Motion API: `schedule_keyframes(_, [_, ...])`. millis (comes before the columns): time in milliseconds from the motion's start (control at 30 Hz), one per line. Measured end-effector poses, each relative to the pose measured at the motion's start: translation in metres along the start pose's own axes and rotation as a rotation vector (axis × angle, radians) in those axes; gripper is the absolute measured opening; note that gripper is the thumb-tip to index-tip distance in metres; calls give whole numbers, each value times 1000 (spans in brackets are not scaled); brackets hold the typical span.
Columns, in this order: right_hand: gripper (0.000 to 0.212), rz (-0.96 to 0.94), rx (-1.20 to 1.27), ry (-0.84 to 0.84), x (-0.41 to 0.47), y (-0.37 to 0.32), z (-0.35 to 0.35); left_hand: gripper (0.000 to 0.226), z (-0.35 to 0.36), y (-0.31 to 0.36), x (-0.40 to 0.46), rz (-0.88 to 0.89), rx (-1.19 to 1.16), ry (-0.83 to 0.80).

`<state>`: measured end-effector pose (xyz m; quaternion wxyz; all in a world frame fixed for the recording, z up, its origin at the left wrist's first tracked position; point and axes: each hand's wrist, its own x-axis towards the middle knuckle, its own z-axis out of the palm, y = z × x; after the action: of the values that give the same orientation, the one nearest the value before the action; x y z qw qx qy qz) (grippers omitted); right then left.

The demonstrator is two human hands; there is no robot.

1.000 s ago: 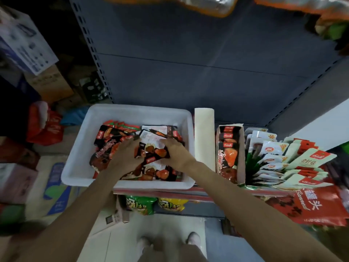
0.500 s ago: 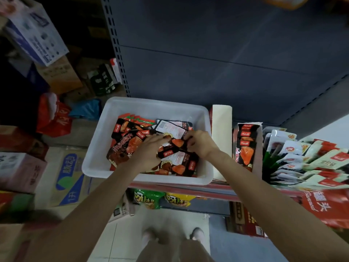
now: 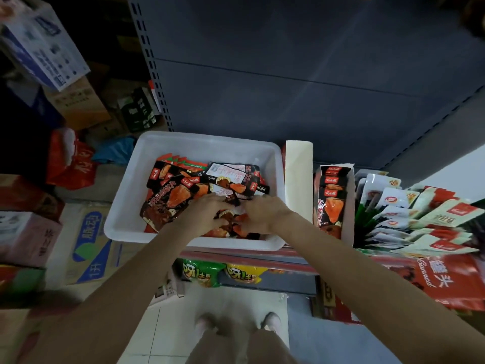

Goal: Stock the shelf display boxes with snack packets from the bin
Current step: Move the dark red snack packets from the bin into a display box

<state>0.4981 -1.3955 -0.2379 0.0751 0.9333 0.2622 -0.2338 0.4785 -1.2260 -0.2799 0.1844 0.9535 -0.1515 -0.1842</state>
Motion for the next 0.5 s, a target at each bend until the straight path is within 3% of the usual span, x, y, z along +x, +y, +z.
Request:
schedule_keyframes(167, [29, -53, -6, 284, -24, 25, -26, 20, -12, 14, -7, 110, -146, 380])
schedule_keyframes(233, [23, -5, 289, 452, -29, 38, -30, 18, -24, 27, -5, 115, -225, 495])
schedule_keyframes(333, [11, 72, 927, 677, -36, 62, -33, 18, -42, 55, 5, 120, -315, 565])
schedule_keyframes(400, [10, 98, 1152, 743, -47, 77, -37, 17, -48, 73, 17, 103, -430, 584])
schedule_keyframes(500, [19, 108, 1303, 784, -67, 99, -38, 17, -48, 102, 37, 89, -647, 518])
